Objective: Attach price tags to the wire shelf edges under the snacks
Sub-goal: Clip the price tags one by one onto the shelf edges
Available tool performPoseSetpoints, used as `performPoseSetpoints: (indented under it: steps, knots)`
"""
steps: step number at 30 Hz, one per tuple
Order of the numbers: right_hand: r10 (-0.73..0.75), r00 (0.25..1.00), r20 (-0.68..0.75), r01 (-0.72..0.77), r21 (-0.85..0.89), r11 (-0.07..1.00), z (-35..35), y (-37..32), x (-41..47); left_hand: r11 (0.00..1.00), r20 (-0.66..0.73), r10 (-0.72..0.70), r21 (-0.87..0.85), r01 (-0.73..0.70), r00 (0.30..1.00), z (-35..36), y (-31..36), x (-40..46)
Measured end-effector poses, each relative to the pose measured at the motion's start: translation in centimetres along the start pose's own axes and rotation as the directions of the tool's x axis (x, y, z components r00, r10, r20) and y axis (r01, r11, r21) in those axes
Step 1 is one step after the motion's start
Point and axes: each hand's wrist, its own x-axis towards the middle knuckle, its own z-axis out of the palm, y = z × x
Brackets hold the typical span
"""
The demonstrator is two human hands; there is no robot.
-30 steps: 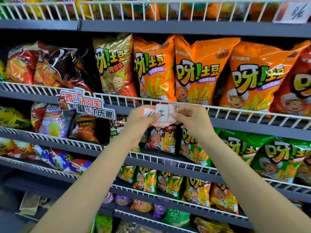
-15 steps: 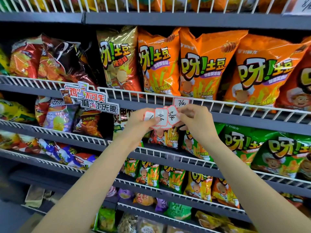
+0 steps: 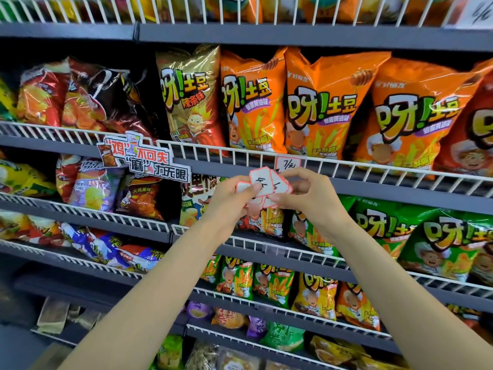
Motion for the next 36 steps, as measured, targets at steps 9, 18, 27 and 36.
performPoseSetpoints:
  steps: [9, 18, 27, 36]
  knots:
    - [-0.023, 0.996, 0.083, 0.017, 0.07, 0.997, -1.1, 0.1, -0.1, 0.992, 0.044, -0.031, -0.124, 0.037, 0.999, -0.2, 0.2, -0.2]
    - [-0.069, 0.986, 0.154, 0.077, -0.046, 0.996, -1.2, -0.2, 0.3, 0.965, 0.049, 0.192, 0.175, -0.197, 0.98, -0.4, 0.3, 0.1]
    - [0.075, 0.996, 0.054, -0.089, 0.332, 0.939, -1.1, 1.2, 0.3, 0.969, 0.092, -0.048, -0.239, 0.069, 0.995, 0.0, -0.2, 0.4]
    - [0.002, 0.986, -0.165, -0.007, -0.031, 1.0, -0.5, 0.4, 1.0, 0.978, -0.021, -0.063, -0.2, 0.057, 0.998, 1.1, -0.3, 1.1]
